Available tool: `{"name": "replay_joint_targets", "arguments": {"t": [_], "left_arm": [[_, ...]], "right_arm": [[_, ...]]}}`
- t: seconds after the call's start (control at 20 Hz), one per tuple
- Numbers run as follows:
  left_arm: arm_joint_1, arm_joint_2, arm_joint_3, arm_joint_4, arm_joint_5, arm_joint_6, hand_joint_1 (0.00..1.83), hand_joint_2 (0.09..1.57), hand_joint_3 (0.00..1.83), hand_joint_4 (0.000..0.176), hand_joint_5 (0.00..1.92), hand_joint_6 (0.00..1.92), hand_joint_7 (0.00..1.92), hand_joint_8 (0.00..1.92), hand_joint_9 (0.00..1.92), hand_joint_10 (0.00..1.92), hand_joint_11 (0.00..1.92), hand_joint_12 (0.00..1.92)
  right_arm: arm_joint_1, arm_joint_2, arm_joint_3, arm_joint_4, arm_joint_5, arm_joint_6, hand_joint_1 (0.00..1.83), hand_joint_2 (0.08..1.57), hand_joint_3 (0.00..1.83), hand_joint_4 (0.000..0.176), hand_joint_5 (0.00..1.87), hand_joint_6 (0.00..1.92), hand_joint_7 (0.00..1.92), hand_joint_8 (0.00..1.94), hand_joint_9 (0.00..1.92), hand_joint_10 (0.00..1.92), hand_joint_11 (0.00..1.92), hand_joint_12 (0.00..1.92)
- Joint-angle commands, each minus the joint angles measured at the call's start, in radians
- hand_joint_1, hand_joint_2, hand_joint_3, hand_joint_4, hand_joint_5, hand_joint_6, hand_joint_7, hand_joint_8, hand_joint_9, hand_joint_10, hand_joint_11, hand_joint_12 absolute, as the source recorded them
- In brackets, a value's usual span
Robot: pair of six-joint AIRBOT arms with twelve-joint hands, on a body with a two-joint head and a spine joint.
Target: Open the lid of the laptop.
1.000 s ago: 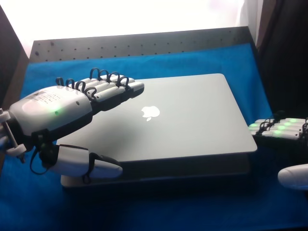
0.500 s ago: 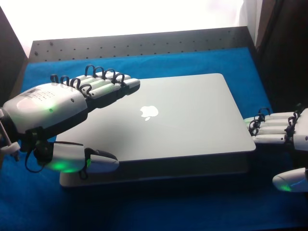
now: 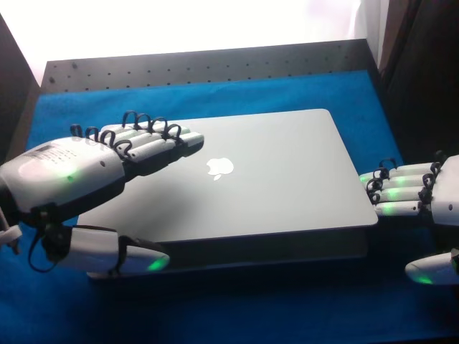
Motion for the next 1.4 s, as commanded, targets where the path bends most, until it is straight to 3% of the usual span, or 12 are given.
{"name": "replay_joint_targets", "arguments": {"t": [0.0, 0.1, 0.35, 0.65, 0.9, 0.95, 1.05, 1.25, 1.35], "left_arm": [[0.0, 0.006, -0.006, -0.014, -0.135, 0.0, 0.67, 1.04, 0.0, 0.007, 0.0, 0.0, 0.0, 0.0, 0.0, 0.0, 0.0, 0.0], [0.01, 0.011, -0.014, -0.014, -0.143, 0.004, 0.63, 1.05, 0.0, 0.0, 0.0, 0.0, 0.0, 0.0, 0.0, 0.0, 0.0, 0.0], [0.023, 0.016, -0.018, -0.024, -0.152, 0.005, 0.66, 1.05, 0.0, 0.0, 0.0, 0.0, 0.0, 0.0, 0.0, 0.0, 0.0, 0.0], [0.043, 0.026, -0.028, -0.059, -0.166, 0.029, 0.56, 1.06, 0.01, 0.0, 0.0, 0.0, 0.0, 0.0, 0.0, 0.0, 0.0, 0.0], [0.05, 0.012, -0.034, -0.071, -0.146, 0.053, 0.69, 1.01, 0.0, 0.0, 0.0, 0.0, 0.0, 0.0, 0.0, 0.0, 0.0, 0.0], [0.05, -0.004, -0.027, -0.071, -0.139, 0.053, 0.79, 0.98, 0.0, 0.0, 0.0, 0.0, 0.0, 0.0, 0.0, 0.0, 0.0, 0.0], [0.044, -0.029, -0.011, -0.071, -0.123, 0.054, 0.8, 0.97, 0.0, 0.0, 0.0, 0.0, 0.0, 0.0, 0.0, 0.0, 0.0, 0.0], [0.02, -0.053, -0.002, -0.13, -0.101, 0.15, 0.73, 0.93, 0.0, 0.0, 0.0, 0.0, 0.0, 0.0, 0.0, 0.0, 0.0, 0.0], [0.021, -0.05, 0.0, -0.151, -0.12, 0.155, 0.66, 0.92, 0.0, 0.041, 0.0, 0.0, 0.0, 0.0, 0.0, 0.0, 0.0, 0.0]], "right_arm": [[0.019, -0.003, -0.007, 0.039, 0.08, 0.005, 0.33, 1.4, 0.0, 0.0, 0.05, 0.0, 0.0, 0.0, 0.0, 0.0, 0.0, 0.0], [0.027, 0.006, -0.012, 0.043, 0.083, 0.005, 0.3, 1.41, 0.0, 0.0, 0.04, 0.0, 0.0, 0.0, 0.0, 0.0, 0.0, 0.0], [0.035, 0.01, -0.019, 0.067, 0.11, 0.005, 0.2, 1.45, 0.01, 0.0, 0.02, 0.0, 0.0, 0.0, 0.0, 0.0, 0.0, 0.0], [0.036, 0.012, -0.03, 0.072, 0.123, 0.005, 0.12, 1.47, 0.01, 0.0, 0.06, 0.01, 0.03, 0.01, 0.0, 0.0, 0.0, 0.0], [0.036, -0.004, -0.03, 0.071, 0.122, 0.005, 0.19, 1.47, 0.0, 0.0, 0.1, 0.01, 0.05, 0.0, 0.0, 0.0, 0.0, 0.0], [0.036, -0.007, -0.03, 0.071, 0.122, 0.005, 0.21, 1.47, 0.0, 0.0, 0.11, 0.01, 0.04, 0.0, 0.0, 0.0, 0.0, 0.0], [0.036, -0.007, -0.03, 0.07, 0.122, 0.005, 0.2, 1.47, 0.0, 0.0, 0.1, 0.0, 0.03, 0.0, 0.0, 0.0, 0.0, 0.0], [0.036, -0.007, -0.032, 0.07, 0.122, 0.005, 0.09, 1.49, 0.0, 0.0, 0.06, 0.0, 0.0, 0.0, 0.0, 0.0, 0.0, 0.0], [0.035, -0.012, -0.033, 0.069, 0.122, 0.005, 0.08, 1.5, 0.0, 0.0, 0.07, 0.01, 0.02, 0.01, 0.0, 0.0, 0.0, 0.0]]}}
